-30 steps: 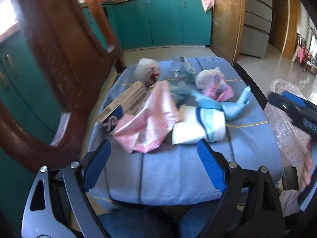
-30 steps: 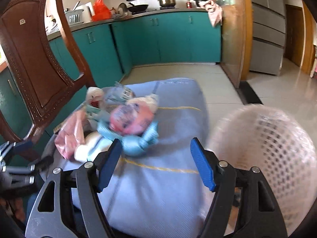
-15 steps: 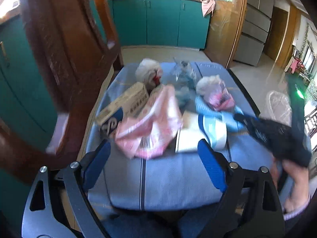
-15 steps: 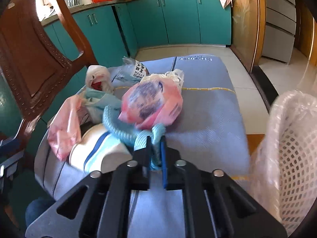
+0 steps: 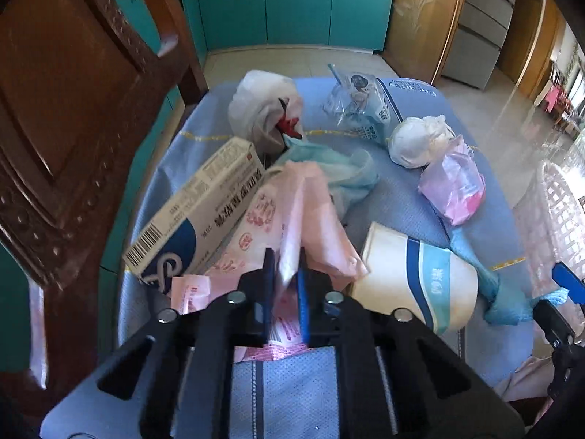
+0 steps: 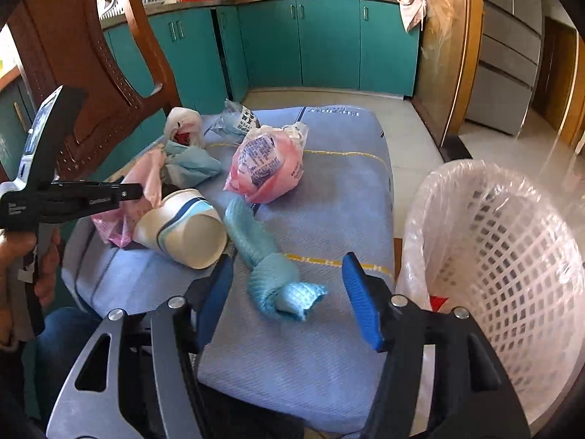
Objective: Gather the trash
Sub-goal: 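Grasp the pink printed bag with the left tool while the right tool holds the blue cloth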
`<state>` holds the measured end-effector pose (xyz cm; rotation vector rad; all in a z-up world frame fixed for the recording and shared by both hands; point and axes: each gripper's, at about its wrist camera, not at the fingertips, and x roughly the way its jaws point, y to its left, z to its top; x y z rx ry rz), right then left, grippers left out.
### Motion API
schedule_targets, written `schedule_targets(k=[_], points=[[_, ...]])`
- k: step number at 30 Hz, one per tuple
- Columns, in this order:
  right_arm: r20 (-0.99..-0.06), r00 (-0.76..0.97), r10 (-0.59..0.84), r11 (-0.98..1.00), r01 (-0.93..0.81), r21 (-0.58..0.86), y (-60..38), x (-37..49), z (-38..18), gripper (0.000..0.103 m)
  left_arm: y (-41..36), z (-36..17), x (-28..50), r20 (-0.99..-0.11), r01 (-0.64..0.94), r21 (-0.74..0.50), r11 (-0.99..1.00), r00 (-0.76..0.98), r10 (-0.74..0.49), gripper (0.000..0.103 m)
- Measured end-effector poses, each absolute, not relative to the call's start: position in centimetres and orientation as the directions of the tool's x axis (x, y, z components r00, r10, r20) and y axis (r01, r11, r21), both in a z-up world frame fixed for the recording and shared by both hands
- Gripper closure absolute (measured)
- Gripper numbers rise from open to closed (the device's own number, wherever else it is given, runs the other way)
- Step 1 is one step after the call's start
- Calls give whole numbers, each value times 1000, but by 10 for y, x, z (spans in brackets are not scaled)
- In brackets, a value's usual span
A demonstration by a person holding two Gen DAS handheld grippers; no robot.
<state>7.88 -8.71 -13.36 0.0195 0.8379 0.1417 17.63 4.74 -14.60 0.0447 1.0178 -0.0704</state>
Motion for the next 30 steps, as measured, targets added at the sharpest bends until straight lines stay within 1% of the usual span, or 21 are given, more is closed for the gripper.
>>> schedule_targets(k=[4,9,10,11,12,13,14,15,17,18,20,21,23,26,30], points=[[-772,625,119,988,-155,27,-80,95,-146,42,49,-136,157,-842,95,-29,995,534,-75,92],[-809,575,124,983,-181,22,-68,107,-168,42,52,-132,133,-846,107,-66,992,521,-113,91],[-813,568,128,983,-184,26,-66,108,-170,42,52,-134,130,-850,110,-69,991,514,-117,89],[-815,563,134,982,-186,34,-65,108,-172,44,52,-135,130,-852,109,-67,992,512,-114,86],[-817,559,145,981,-189,44,-63,108,-173,55,53,-137,129,-854,106,-68,992,508,-113,71],[-819,553,154,980,-193,53,-62,108,-174,59,53,-139,128,-855,101,-65,993,507,-107,50],[-819,553,153,980,-190,55,-62,107,-173,65,54,-140,128,-854,92,-56,994,511,-96,42],[-818,554,152,981,-186,56,-63,106,-172,67,54,-140,124,-853,87,-44,995,516,-83,38],[-815,554,170,980,-182,81,-67,104,-169,68,54,-142,122,-858,89,-26,996,509,-67,32],[-812,559,170,981,-175,85,-69,102,-166,68,55,-143,121,-860,84,-18,996,507,-59,25],[-806,571,154,983,-167,70,-72,99,-161,66,55,-145,119,-863,76,-4,997,504,-42,23],[-806,575,145,985,-163,61,-73,98,-159,58,55,-146,118,-865,76,2,997,500,-36,23],[-808,576,126,986,-165,36,-72,101,-160,48,55,-150,119,-868,77,6,997,496,-33,23],[-819,565,99,985,-173,0,-69,106,-166,47,51,-154,117,-869,84,16,996,495,-27,23],[-834,543,93,984,-177,-6,-64,108,-178,47,47,-157,115,-867,93,38,995,497,-13,23]])
